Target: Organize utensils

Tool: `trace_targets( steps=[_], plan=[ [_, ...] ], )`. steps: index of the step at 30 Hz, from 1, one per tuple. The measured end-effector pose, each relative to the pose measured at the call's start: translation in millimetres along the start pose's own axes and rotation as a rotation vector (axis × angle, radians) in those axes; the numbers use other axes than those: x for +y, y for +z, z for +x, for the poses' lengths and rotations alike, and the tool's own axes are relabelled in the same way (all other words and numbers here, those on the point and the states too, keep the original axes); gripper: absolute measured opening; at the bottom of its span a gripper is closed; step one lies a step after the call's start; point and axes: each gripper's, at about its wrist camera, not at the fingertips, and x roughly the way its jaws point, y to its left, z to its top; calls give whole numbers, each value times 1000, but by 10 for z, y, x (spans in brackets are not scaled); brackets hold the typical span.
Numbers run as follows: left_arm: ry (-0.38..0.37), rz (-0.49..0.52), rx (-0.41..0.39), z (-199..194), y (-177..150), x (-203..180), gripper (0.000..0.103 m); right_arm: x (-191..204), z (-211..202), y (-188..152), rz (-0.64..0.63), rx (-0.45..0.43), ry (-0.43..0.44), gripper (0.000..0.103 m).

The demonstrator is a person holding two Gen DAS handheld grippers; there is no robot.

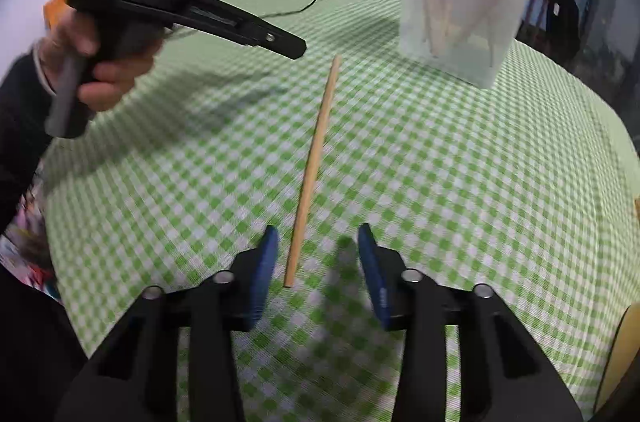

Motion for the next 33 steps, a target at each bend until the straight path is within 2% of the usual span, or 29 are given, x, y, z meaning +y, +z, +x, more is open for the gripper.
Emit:
trace_targets(
  steps=[2, 4, 5, 6, 8, 11, 19, 23, 27, 29, 31, 32, 33],
  plan=[
    [8, 19, -20, -70, -107, 13, 40, 60, 21, 0, -30, -16, -19, 30],
    [9, 37, -36, -126, -164, 17, 43, 70, 73, 10, -41, -1, 8, 8],
    [9, 41, -42, -132, -167, 28, 43, 62, 51, 21, -44, 3, -8, 6],
    [7, 48, -57, -179, -190, 42, 44, 43, 49, 40, -39, 9, -28, 5],
    [10, 65, -97, -244, -217, 14, 44, -56, -34, 115, -4, -11, -9, 5],
    [5, 125, -158, -354, -268, -83, 49, -177, -285, 283, 4, -75, 0, 5],
    [-33, 300, -310, -540, -250, -485, 51, -269, -878, 755, -51, -200, 18, 5],
    [-31, 371, -320, -406, -256, -640, 51, -261, -1031, 893, -72, -220, 15, 5],
    [-27, 378, -325, -239, -214, -689, 51, -282, -1182, 992, -63, -237, 37, 5],
    [-62, 359, -329, -184, -178, -683, 45, -301, -1243, 1027, -54, -245, 29, 5],
    [-101, 341, -307, -104, -135, -681, 17, -325, -1278, 1053, -41, -251, 29, 5],
    [-111, 328, -300, -65, -119, -667, 11, -336, -1291, 1061, -33, -251, 33, 5],
    [-130, 315, -299, -35, -106, -659, 11, -336, -1297, 1067, -29, -251, 32, 5]
  ],
)
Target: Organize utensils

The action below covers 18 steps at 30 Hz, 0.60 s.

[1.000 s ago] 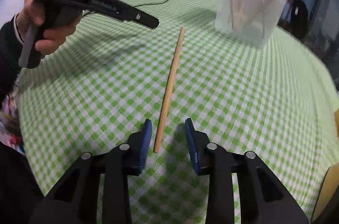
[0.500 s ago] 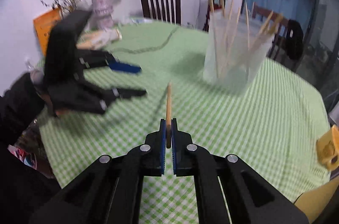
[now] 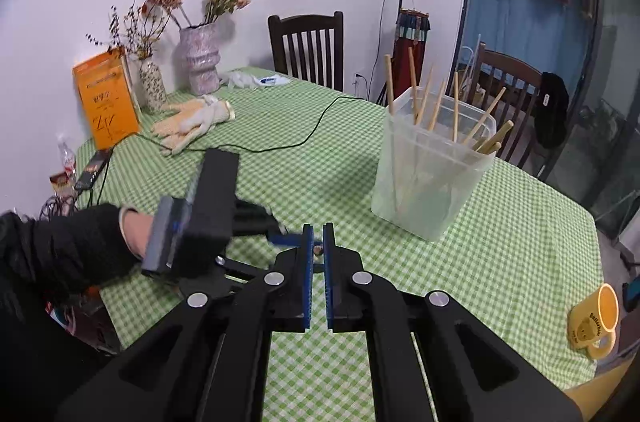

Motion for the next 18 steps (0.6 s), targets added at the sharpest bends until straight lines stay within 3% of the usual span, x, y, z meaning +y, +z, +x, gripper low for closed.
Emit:
trace_targets(
  steps=[8, 10, 12, 13, 18],
  plan=[
    [-35, -38, 17, -4, 52, -77, 11, -147, -95, 4, 65, -39, -34, 6],
    [-45, -58, 21, -28, 79, -82, 3, -172, -144, 4, 67, -74, -48, 11],
    [-59, -112, 27, -67, 139, -30, 3, -246, -218, -5, 101, -116, -58, 43],
    [-40, -111, 15, -110, 192, -31, 3, -267, -236, -6, 109, -125, -59, 48],
    [-51, -147, -19, -359, 490, 28, 3, -285, -220, -80, 112, -126, -78, 48]
  ],
)
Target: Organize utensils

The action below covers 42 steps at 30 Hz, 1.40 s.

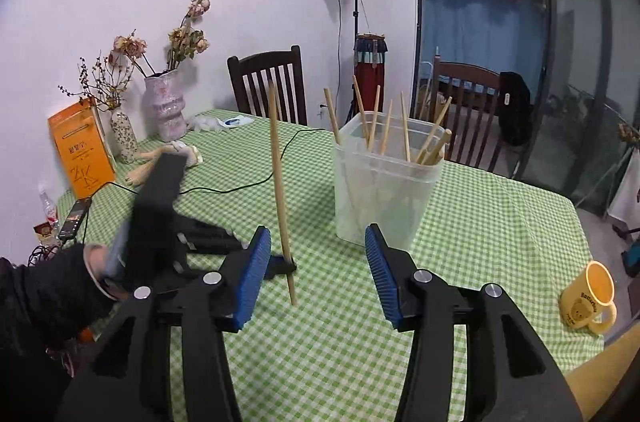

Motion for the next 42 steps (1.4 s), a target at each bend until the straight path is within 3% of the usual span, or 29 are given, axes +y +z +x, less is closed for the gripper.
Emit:
trace_targets(
  steps=[5, 13, 15, 19, 24, 28, 37, 39, 42],
  plan=[
    [-52, 16, -14, -247, 343, -80, 3, 89, -20, 168, -45, -46, 32, 48],
    [-60, 87, 1, -396, 590, -219, 3, 53, -70, 869, -83, -55, 152, 37],
    [-65, 95, -4, -444, 606, -235, 3, 38, -44, 953, -80, -46, 162, 10],
    [-73, 83, -11, -515, 612, -212, 3, 66, -46, 973, -86, -43, 165, 6],
    [-98, 77, -18, -527, 612, -166, 4, 152, -42, 995, -102, -50, 145, 6],
    [-110, 2, -74, -596, 627, 10, 22, -5, -54, 1124, -61, -78, 104, 6],
    [23, -108, -119, -735, 584, 409, 36, -474, 111, 1705, 20, -179, -39, 6],
    [35, -136, -143, -779, 620, 521, 37, -536, 208, 1790, 21, -185, -83, 6],
    [93, -158, -173, -812, 673, 641, 48, -655, 486, 1894, 32, -155, -127, 6]
  ],
)
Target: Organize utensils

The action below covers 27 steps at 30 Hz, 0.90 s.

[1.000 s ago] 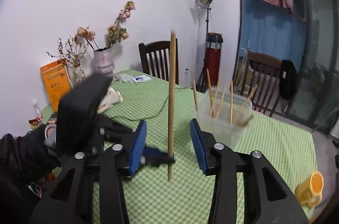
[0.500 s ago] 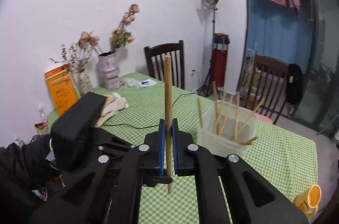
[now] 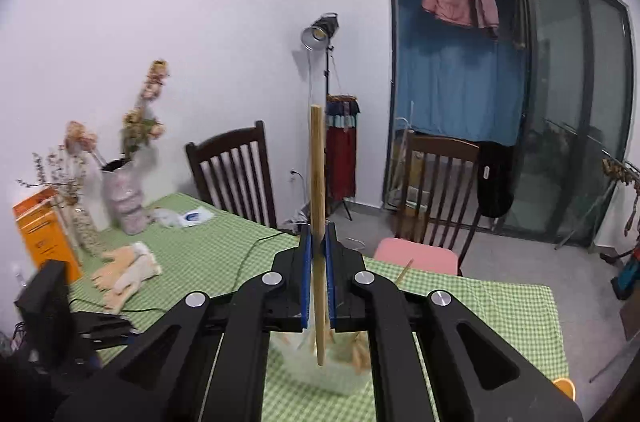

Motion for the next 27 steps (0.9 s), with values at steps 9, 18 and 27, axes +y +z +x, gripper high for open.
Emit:
trace_targets(
  steps=[9, 18, 27],
  plan=[
    [51, -64, -31, 217, 126, 320, 54, -6, 895, -526, 11, 223, -137, 7],
    [70, -76, 24, 486, 117, 368, 54, -68, 1063, -928, 3, 430, -133, 7],
    [84, -22, 24, 424, 169, 127, 56, -217, 612, -745, 60, 348, -147, 60]
  ],
)
